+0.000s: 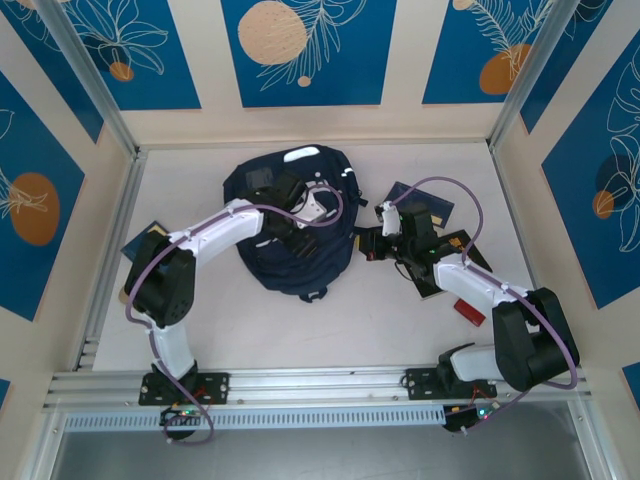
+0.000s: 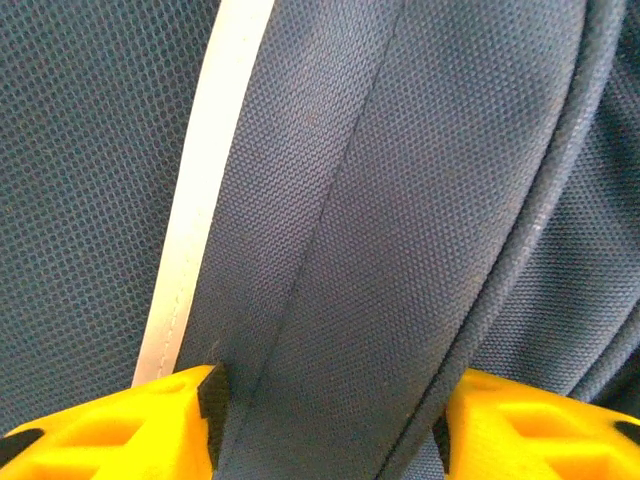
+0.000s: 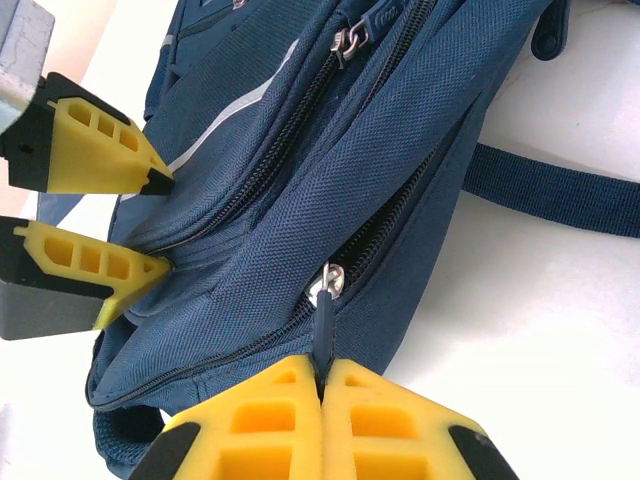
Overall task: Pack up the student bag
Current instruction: Unzip the student bag at the top-center of the table.
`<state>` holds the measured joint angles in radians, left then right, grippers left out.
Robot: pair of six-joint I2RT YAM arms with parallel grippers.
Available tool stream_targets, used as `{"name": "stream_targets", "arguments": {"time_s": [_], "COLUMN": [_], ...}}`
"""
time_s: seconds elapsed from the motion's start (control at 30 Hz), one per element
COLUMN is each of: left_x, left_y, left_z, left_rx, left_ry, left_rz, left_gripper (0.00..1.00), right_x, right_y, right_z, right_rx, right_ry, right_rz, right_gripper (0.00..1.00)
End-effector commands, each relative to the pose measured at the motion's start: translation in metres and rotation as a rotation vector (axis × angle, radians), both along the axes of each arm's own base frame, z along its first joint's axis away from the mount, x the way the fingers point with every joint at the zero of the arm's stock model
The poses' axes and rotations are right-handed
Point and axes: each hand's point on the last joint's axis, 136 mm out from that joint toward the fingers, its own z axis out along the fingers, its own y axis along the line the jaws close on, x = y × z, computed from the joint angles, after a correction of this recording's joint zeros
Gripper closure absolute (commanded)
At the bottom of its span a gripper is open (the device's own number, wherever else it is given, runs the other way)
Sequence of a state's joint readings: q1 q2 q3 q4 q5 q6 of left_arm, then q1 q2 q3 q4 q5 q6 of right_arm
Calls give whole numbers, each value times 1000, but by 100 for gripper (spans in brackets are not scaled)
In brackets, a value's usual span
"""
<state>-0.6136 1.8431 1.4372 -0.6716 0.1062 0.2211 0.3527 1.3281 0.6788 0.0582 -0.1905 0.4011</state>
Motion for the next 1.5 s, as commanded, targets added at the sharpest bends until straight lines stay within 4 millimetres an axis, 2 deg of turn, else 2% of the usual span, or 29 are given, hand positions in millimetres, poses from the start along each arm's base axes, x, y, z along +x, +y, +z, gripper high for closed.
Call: {"name": "stream_targets", "arguments": {"time_s": [0.0, 0.07, 0.17, 0.23, 0.33, 0.43, 0.73, 0.97, 1.1, 1.2, 1.27, 1.3, 1.4, 1.47], "left_x": [14, 19, 26, 34, 51, 60, 67, 69, 72, 69, 67, 64, 56, 48], "left_y": [-1, -2, -7, -6, 3, 6, -7, -24, -25, -25, -23, -23, -23, -26], "left_z": [2, 4, 19, 30, 48, 61, 80, 89, 94, 94, 94, 94, 94, 93], "left_rx": [27, 24, -19, -39, -35, -52, -161, -280, -304, -307, -311, -313, -323, -338], "left_ry": [-56, -69, -105, -138, -181, -198, -176, -129, -130, -127, -132, -134, -140, -134], "left_rz": [6, 24, 63, 113, 248, 335, 410, 422, 435, 425, 415, 402, 351, 301], "left_gripper": [56, 71, 92, 100, 100, 100, 100, 100, 100, 100, 100, 100, 100, 100], "right_x": [9, 9, 3, -4, -20, -37, -79, -84, -85, -85, -79, -75, -60, -54], "right_y": [6, 5, 4, 5, 12, 23, 67, 97, 111, 111, 99, 92, 60, 41], "right_z": [22, 20, 16, 11, 8, 9, 20, 15, 11, 8, 12, 16, 28, 40], "right_rx": [42, 36, 1, -27, -20, 2, 82, 98, 93, 89, 94, 102, 112, 137], "right_ry": [-47, -42, -43, -41, -28, -29, -45, -35, -32, -17, 17, 29, 52, 70], "right_rz": [11, 10, 24, 42, 105, 175, 384, 431, 436, 400, 321, 271, 69, -24], "right_gripper": [100, 100, 100, 100, 100, 100, 100, 100, 100, 100, 100, 92, 55, 45]}}
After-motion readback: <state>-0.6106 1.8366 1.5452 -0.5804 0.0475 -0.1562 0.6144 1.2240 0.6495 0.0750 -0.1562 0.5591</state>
